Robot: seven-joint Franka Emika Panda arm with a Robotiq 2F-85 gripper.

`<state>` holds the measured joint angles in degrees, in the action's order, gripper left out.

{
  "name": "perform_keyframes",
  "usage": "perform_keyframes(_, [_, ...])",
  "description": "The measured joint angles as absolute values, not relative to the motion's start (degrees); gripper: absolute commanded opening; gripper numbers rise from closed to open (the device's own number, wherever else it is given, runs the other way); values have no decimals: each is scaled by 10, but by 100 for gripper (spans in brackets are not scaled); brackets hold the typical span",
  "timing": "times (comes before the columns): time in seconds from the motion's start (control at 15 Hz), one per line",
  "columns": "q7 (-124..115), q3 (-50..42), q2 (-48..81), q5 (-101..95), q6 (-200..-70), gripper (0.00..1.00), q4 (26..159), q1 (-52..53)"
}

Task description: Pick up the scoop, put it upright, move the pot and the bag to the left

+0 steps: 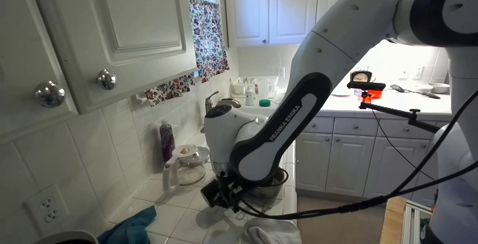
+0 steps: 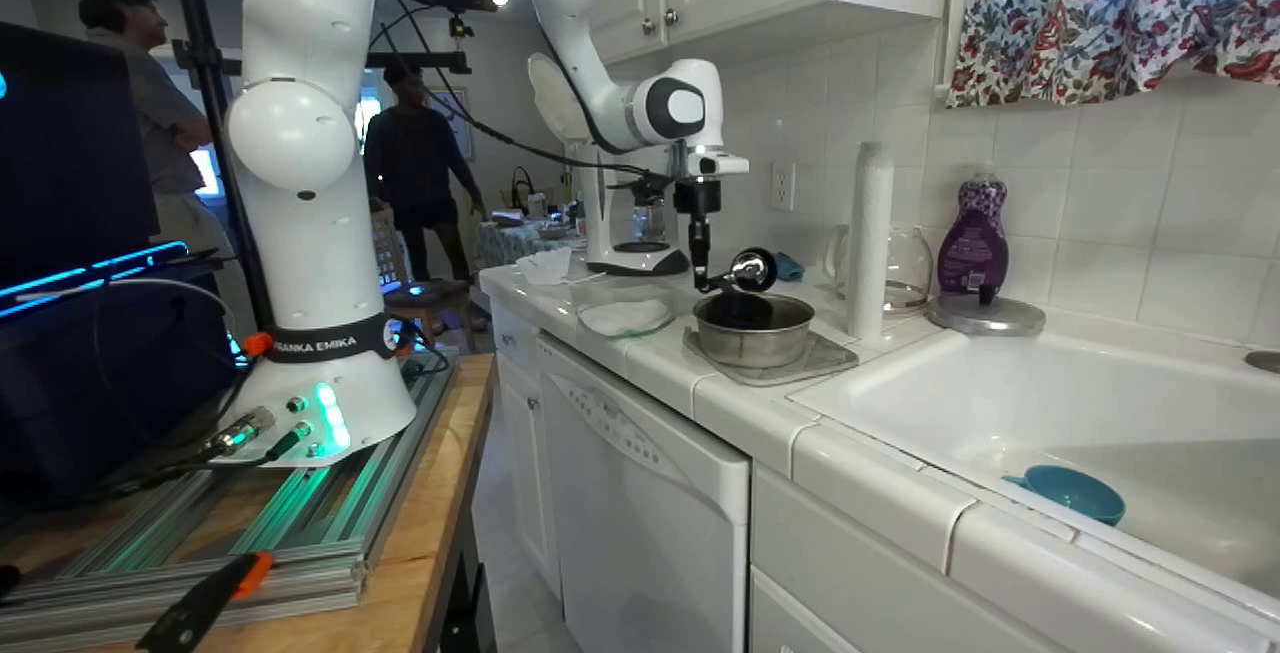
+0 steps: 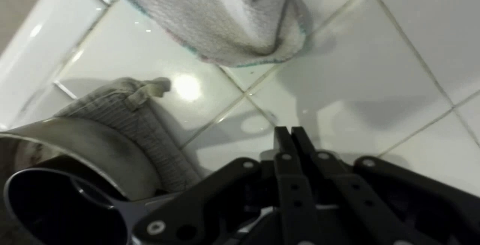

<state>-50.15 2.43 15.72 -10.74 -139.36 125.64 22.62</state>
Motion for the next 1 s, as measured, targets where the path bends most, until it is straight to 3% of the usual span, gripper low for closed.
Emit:
perform_keyframes(0.53, [-527, 52, 115, -277, -1085, 1, 1179, 245])
perform_keyframes(1.0, [-464, 83, 168, -275, -1094, 1, 1145, 221])
